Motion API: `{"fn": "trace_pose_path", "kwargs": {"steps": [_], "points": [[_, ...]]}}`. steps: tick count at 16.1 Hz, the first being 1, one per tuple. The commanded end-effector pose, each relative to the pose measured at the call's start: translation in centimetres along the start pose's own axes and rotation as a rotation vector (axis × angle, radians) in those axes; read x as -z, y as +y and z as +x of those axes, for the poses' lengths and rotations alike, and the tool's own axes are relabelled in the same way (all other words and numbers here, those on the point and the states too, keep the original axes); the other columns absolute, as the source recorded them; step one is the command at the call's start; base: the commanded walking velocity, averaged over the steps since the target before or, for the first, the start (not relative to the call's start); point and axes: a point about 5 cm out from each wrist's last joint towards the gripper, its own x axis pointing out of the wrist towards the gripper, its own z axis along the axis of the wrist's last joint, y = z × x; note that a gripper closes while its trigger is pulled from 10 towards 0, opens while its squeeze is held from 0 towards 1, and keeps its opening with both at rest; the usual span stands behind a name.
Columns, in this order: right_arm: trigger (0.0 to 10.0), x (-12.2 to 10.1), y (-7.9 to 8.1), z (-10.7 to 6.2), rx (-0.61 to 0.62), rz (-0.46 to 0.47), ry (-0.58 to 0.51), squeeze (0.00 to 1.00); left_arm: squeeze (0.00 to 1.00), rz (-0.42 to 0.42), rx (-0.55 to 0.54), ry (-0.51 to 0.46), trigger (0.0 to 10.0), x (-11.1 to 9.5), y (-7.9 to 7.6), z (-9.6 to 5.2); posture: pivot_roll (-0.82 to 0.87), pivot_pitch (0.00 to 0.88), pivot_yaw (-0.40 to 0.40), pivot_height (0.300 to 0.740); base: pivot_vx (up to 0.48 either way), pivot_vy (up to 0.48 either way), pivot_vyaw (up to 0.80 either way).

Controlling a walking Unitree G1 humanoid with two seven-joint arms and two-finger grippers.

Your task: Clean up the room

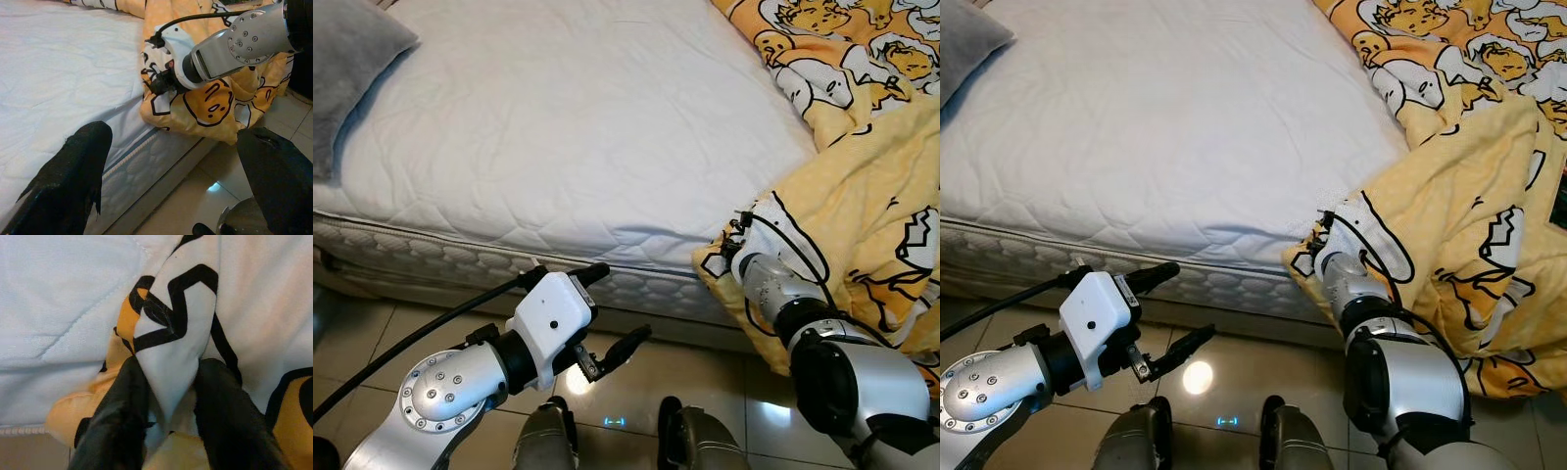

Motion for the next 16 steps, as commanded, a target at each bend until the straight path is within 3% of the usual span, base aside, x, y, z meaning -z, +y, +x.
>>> {"fn": "trace_pose_path", "kwargs": {"steps": [1,8,10,12,13,14,16], "points": [[0.0,1.1,-1.1,0.0,0.024,0.012,0.03,0.0,0.0,0.005,0.033,-0.001,10.0,-0.2,-0.5,0.0,0.23,0.259,-0.017,0.74,0.0,0.0,0.0],[0.0,1.1,-0.8,0.0,-0.043,-0.025,0.014,0.0,0.0,0.006,0.04,0.01,10.0,0.2,-0.2,0.1,0.21,0.21,0.009,0.74,0.0,0.0,0.0],[0.0,2.2,0.2,-0.2,-0.197,-0.122,0.051,0.0,0.0,0.012,0.072,0.018,10.0,0.5,-0.2,0.4,0.18,0.197,0.02,0.74,0.0,0.0,0.0],[0.0,4.1,0.5,-0.5,-0.341,-0.229,0.133,0.0,0.0,0.013,0.078,0.015,10.0,0.5,-0.1,0.6,0.17,0.19,0.023,0.74,0.0,0.0,0.0],[0.0,6.2,0.3,-1.0,-0.461,-0.35,0.214,0.0,0.0,0.013,0.086,0.011,10.0,0.5,-0.1,0.8,0.17,0.186,0.023,0.74,0.0,0.0,0.0],[0.0,8.9,-0.5,-1.8,-0.569,-0.444,0.316,0.0,0.0,0.011,0.095,0.008,10.0,0.5,-0.2,0.9,0.16,0.187,0.023,0.74,0.0,0.0,0.0],[0.0,13.9,-2.5,-3.9,-0.734,-0.537,0.507,0.0,0.0,0.006,0.112,0.006,10.0,0.6,-0.5,1.1,0.15,0.186,0.022,0.74,0.0,0.0,0.0]]}}
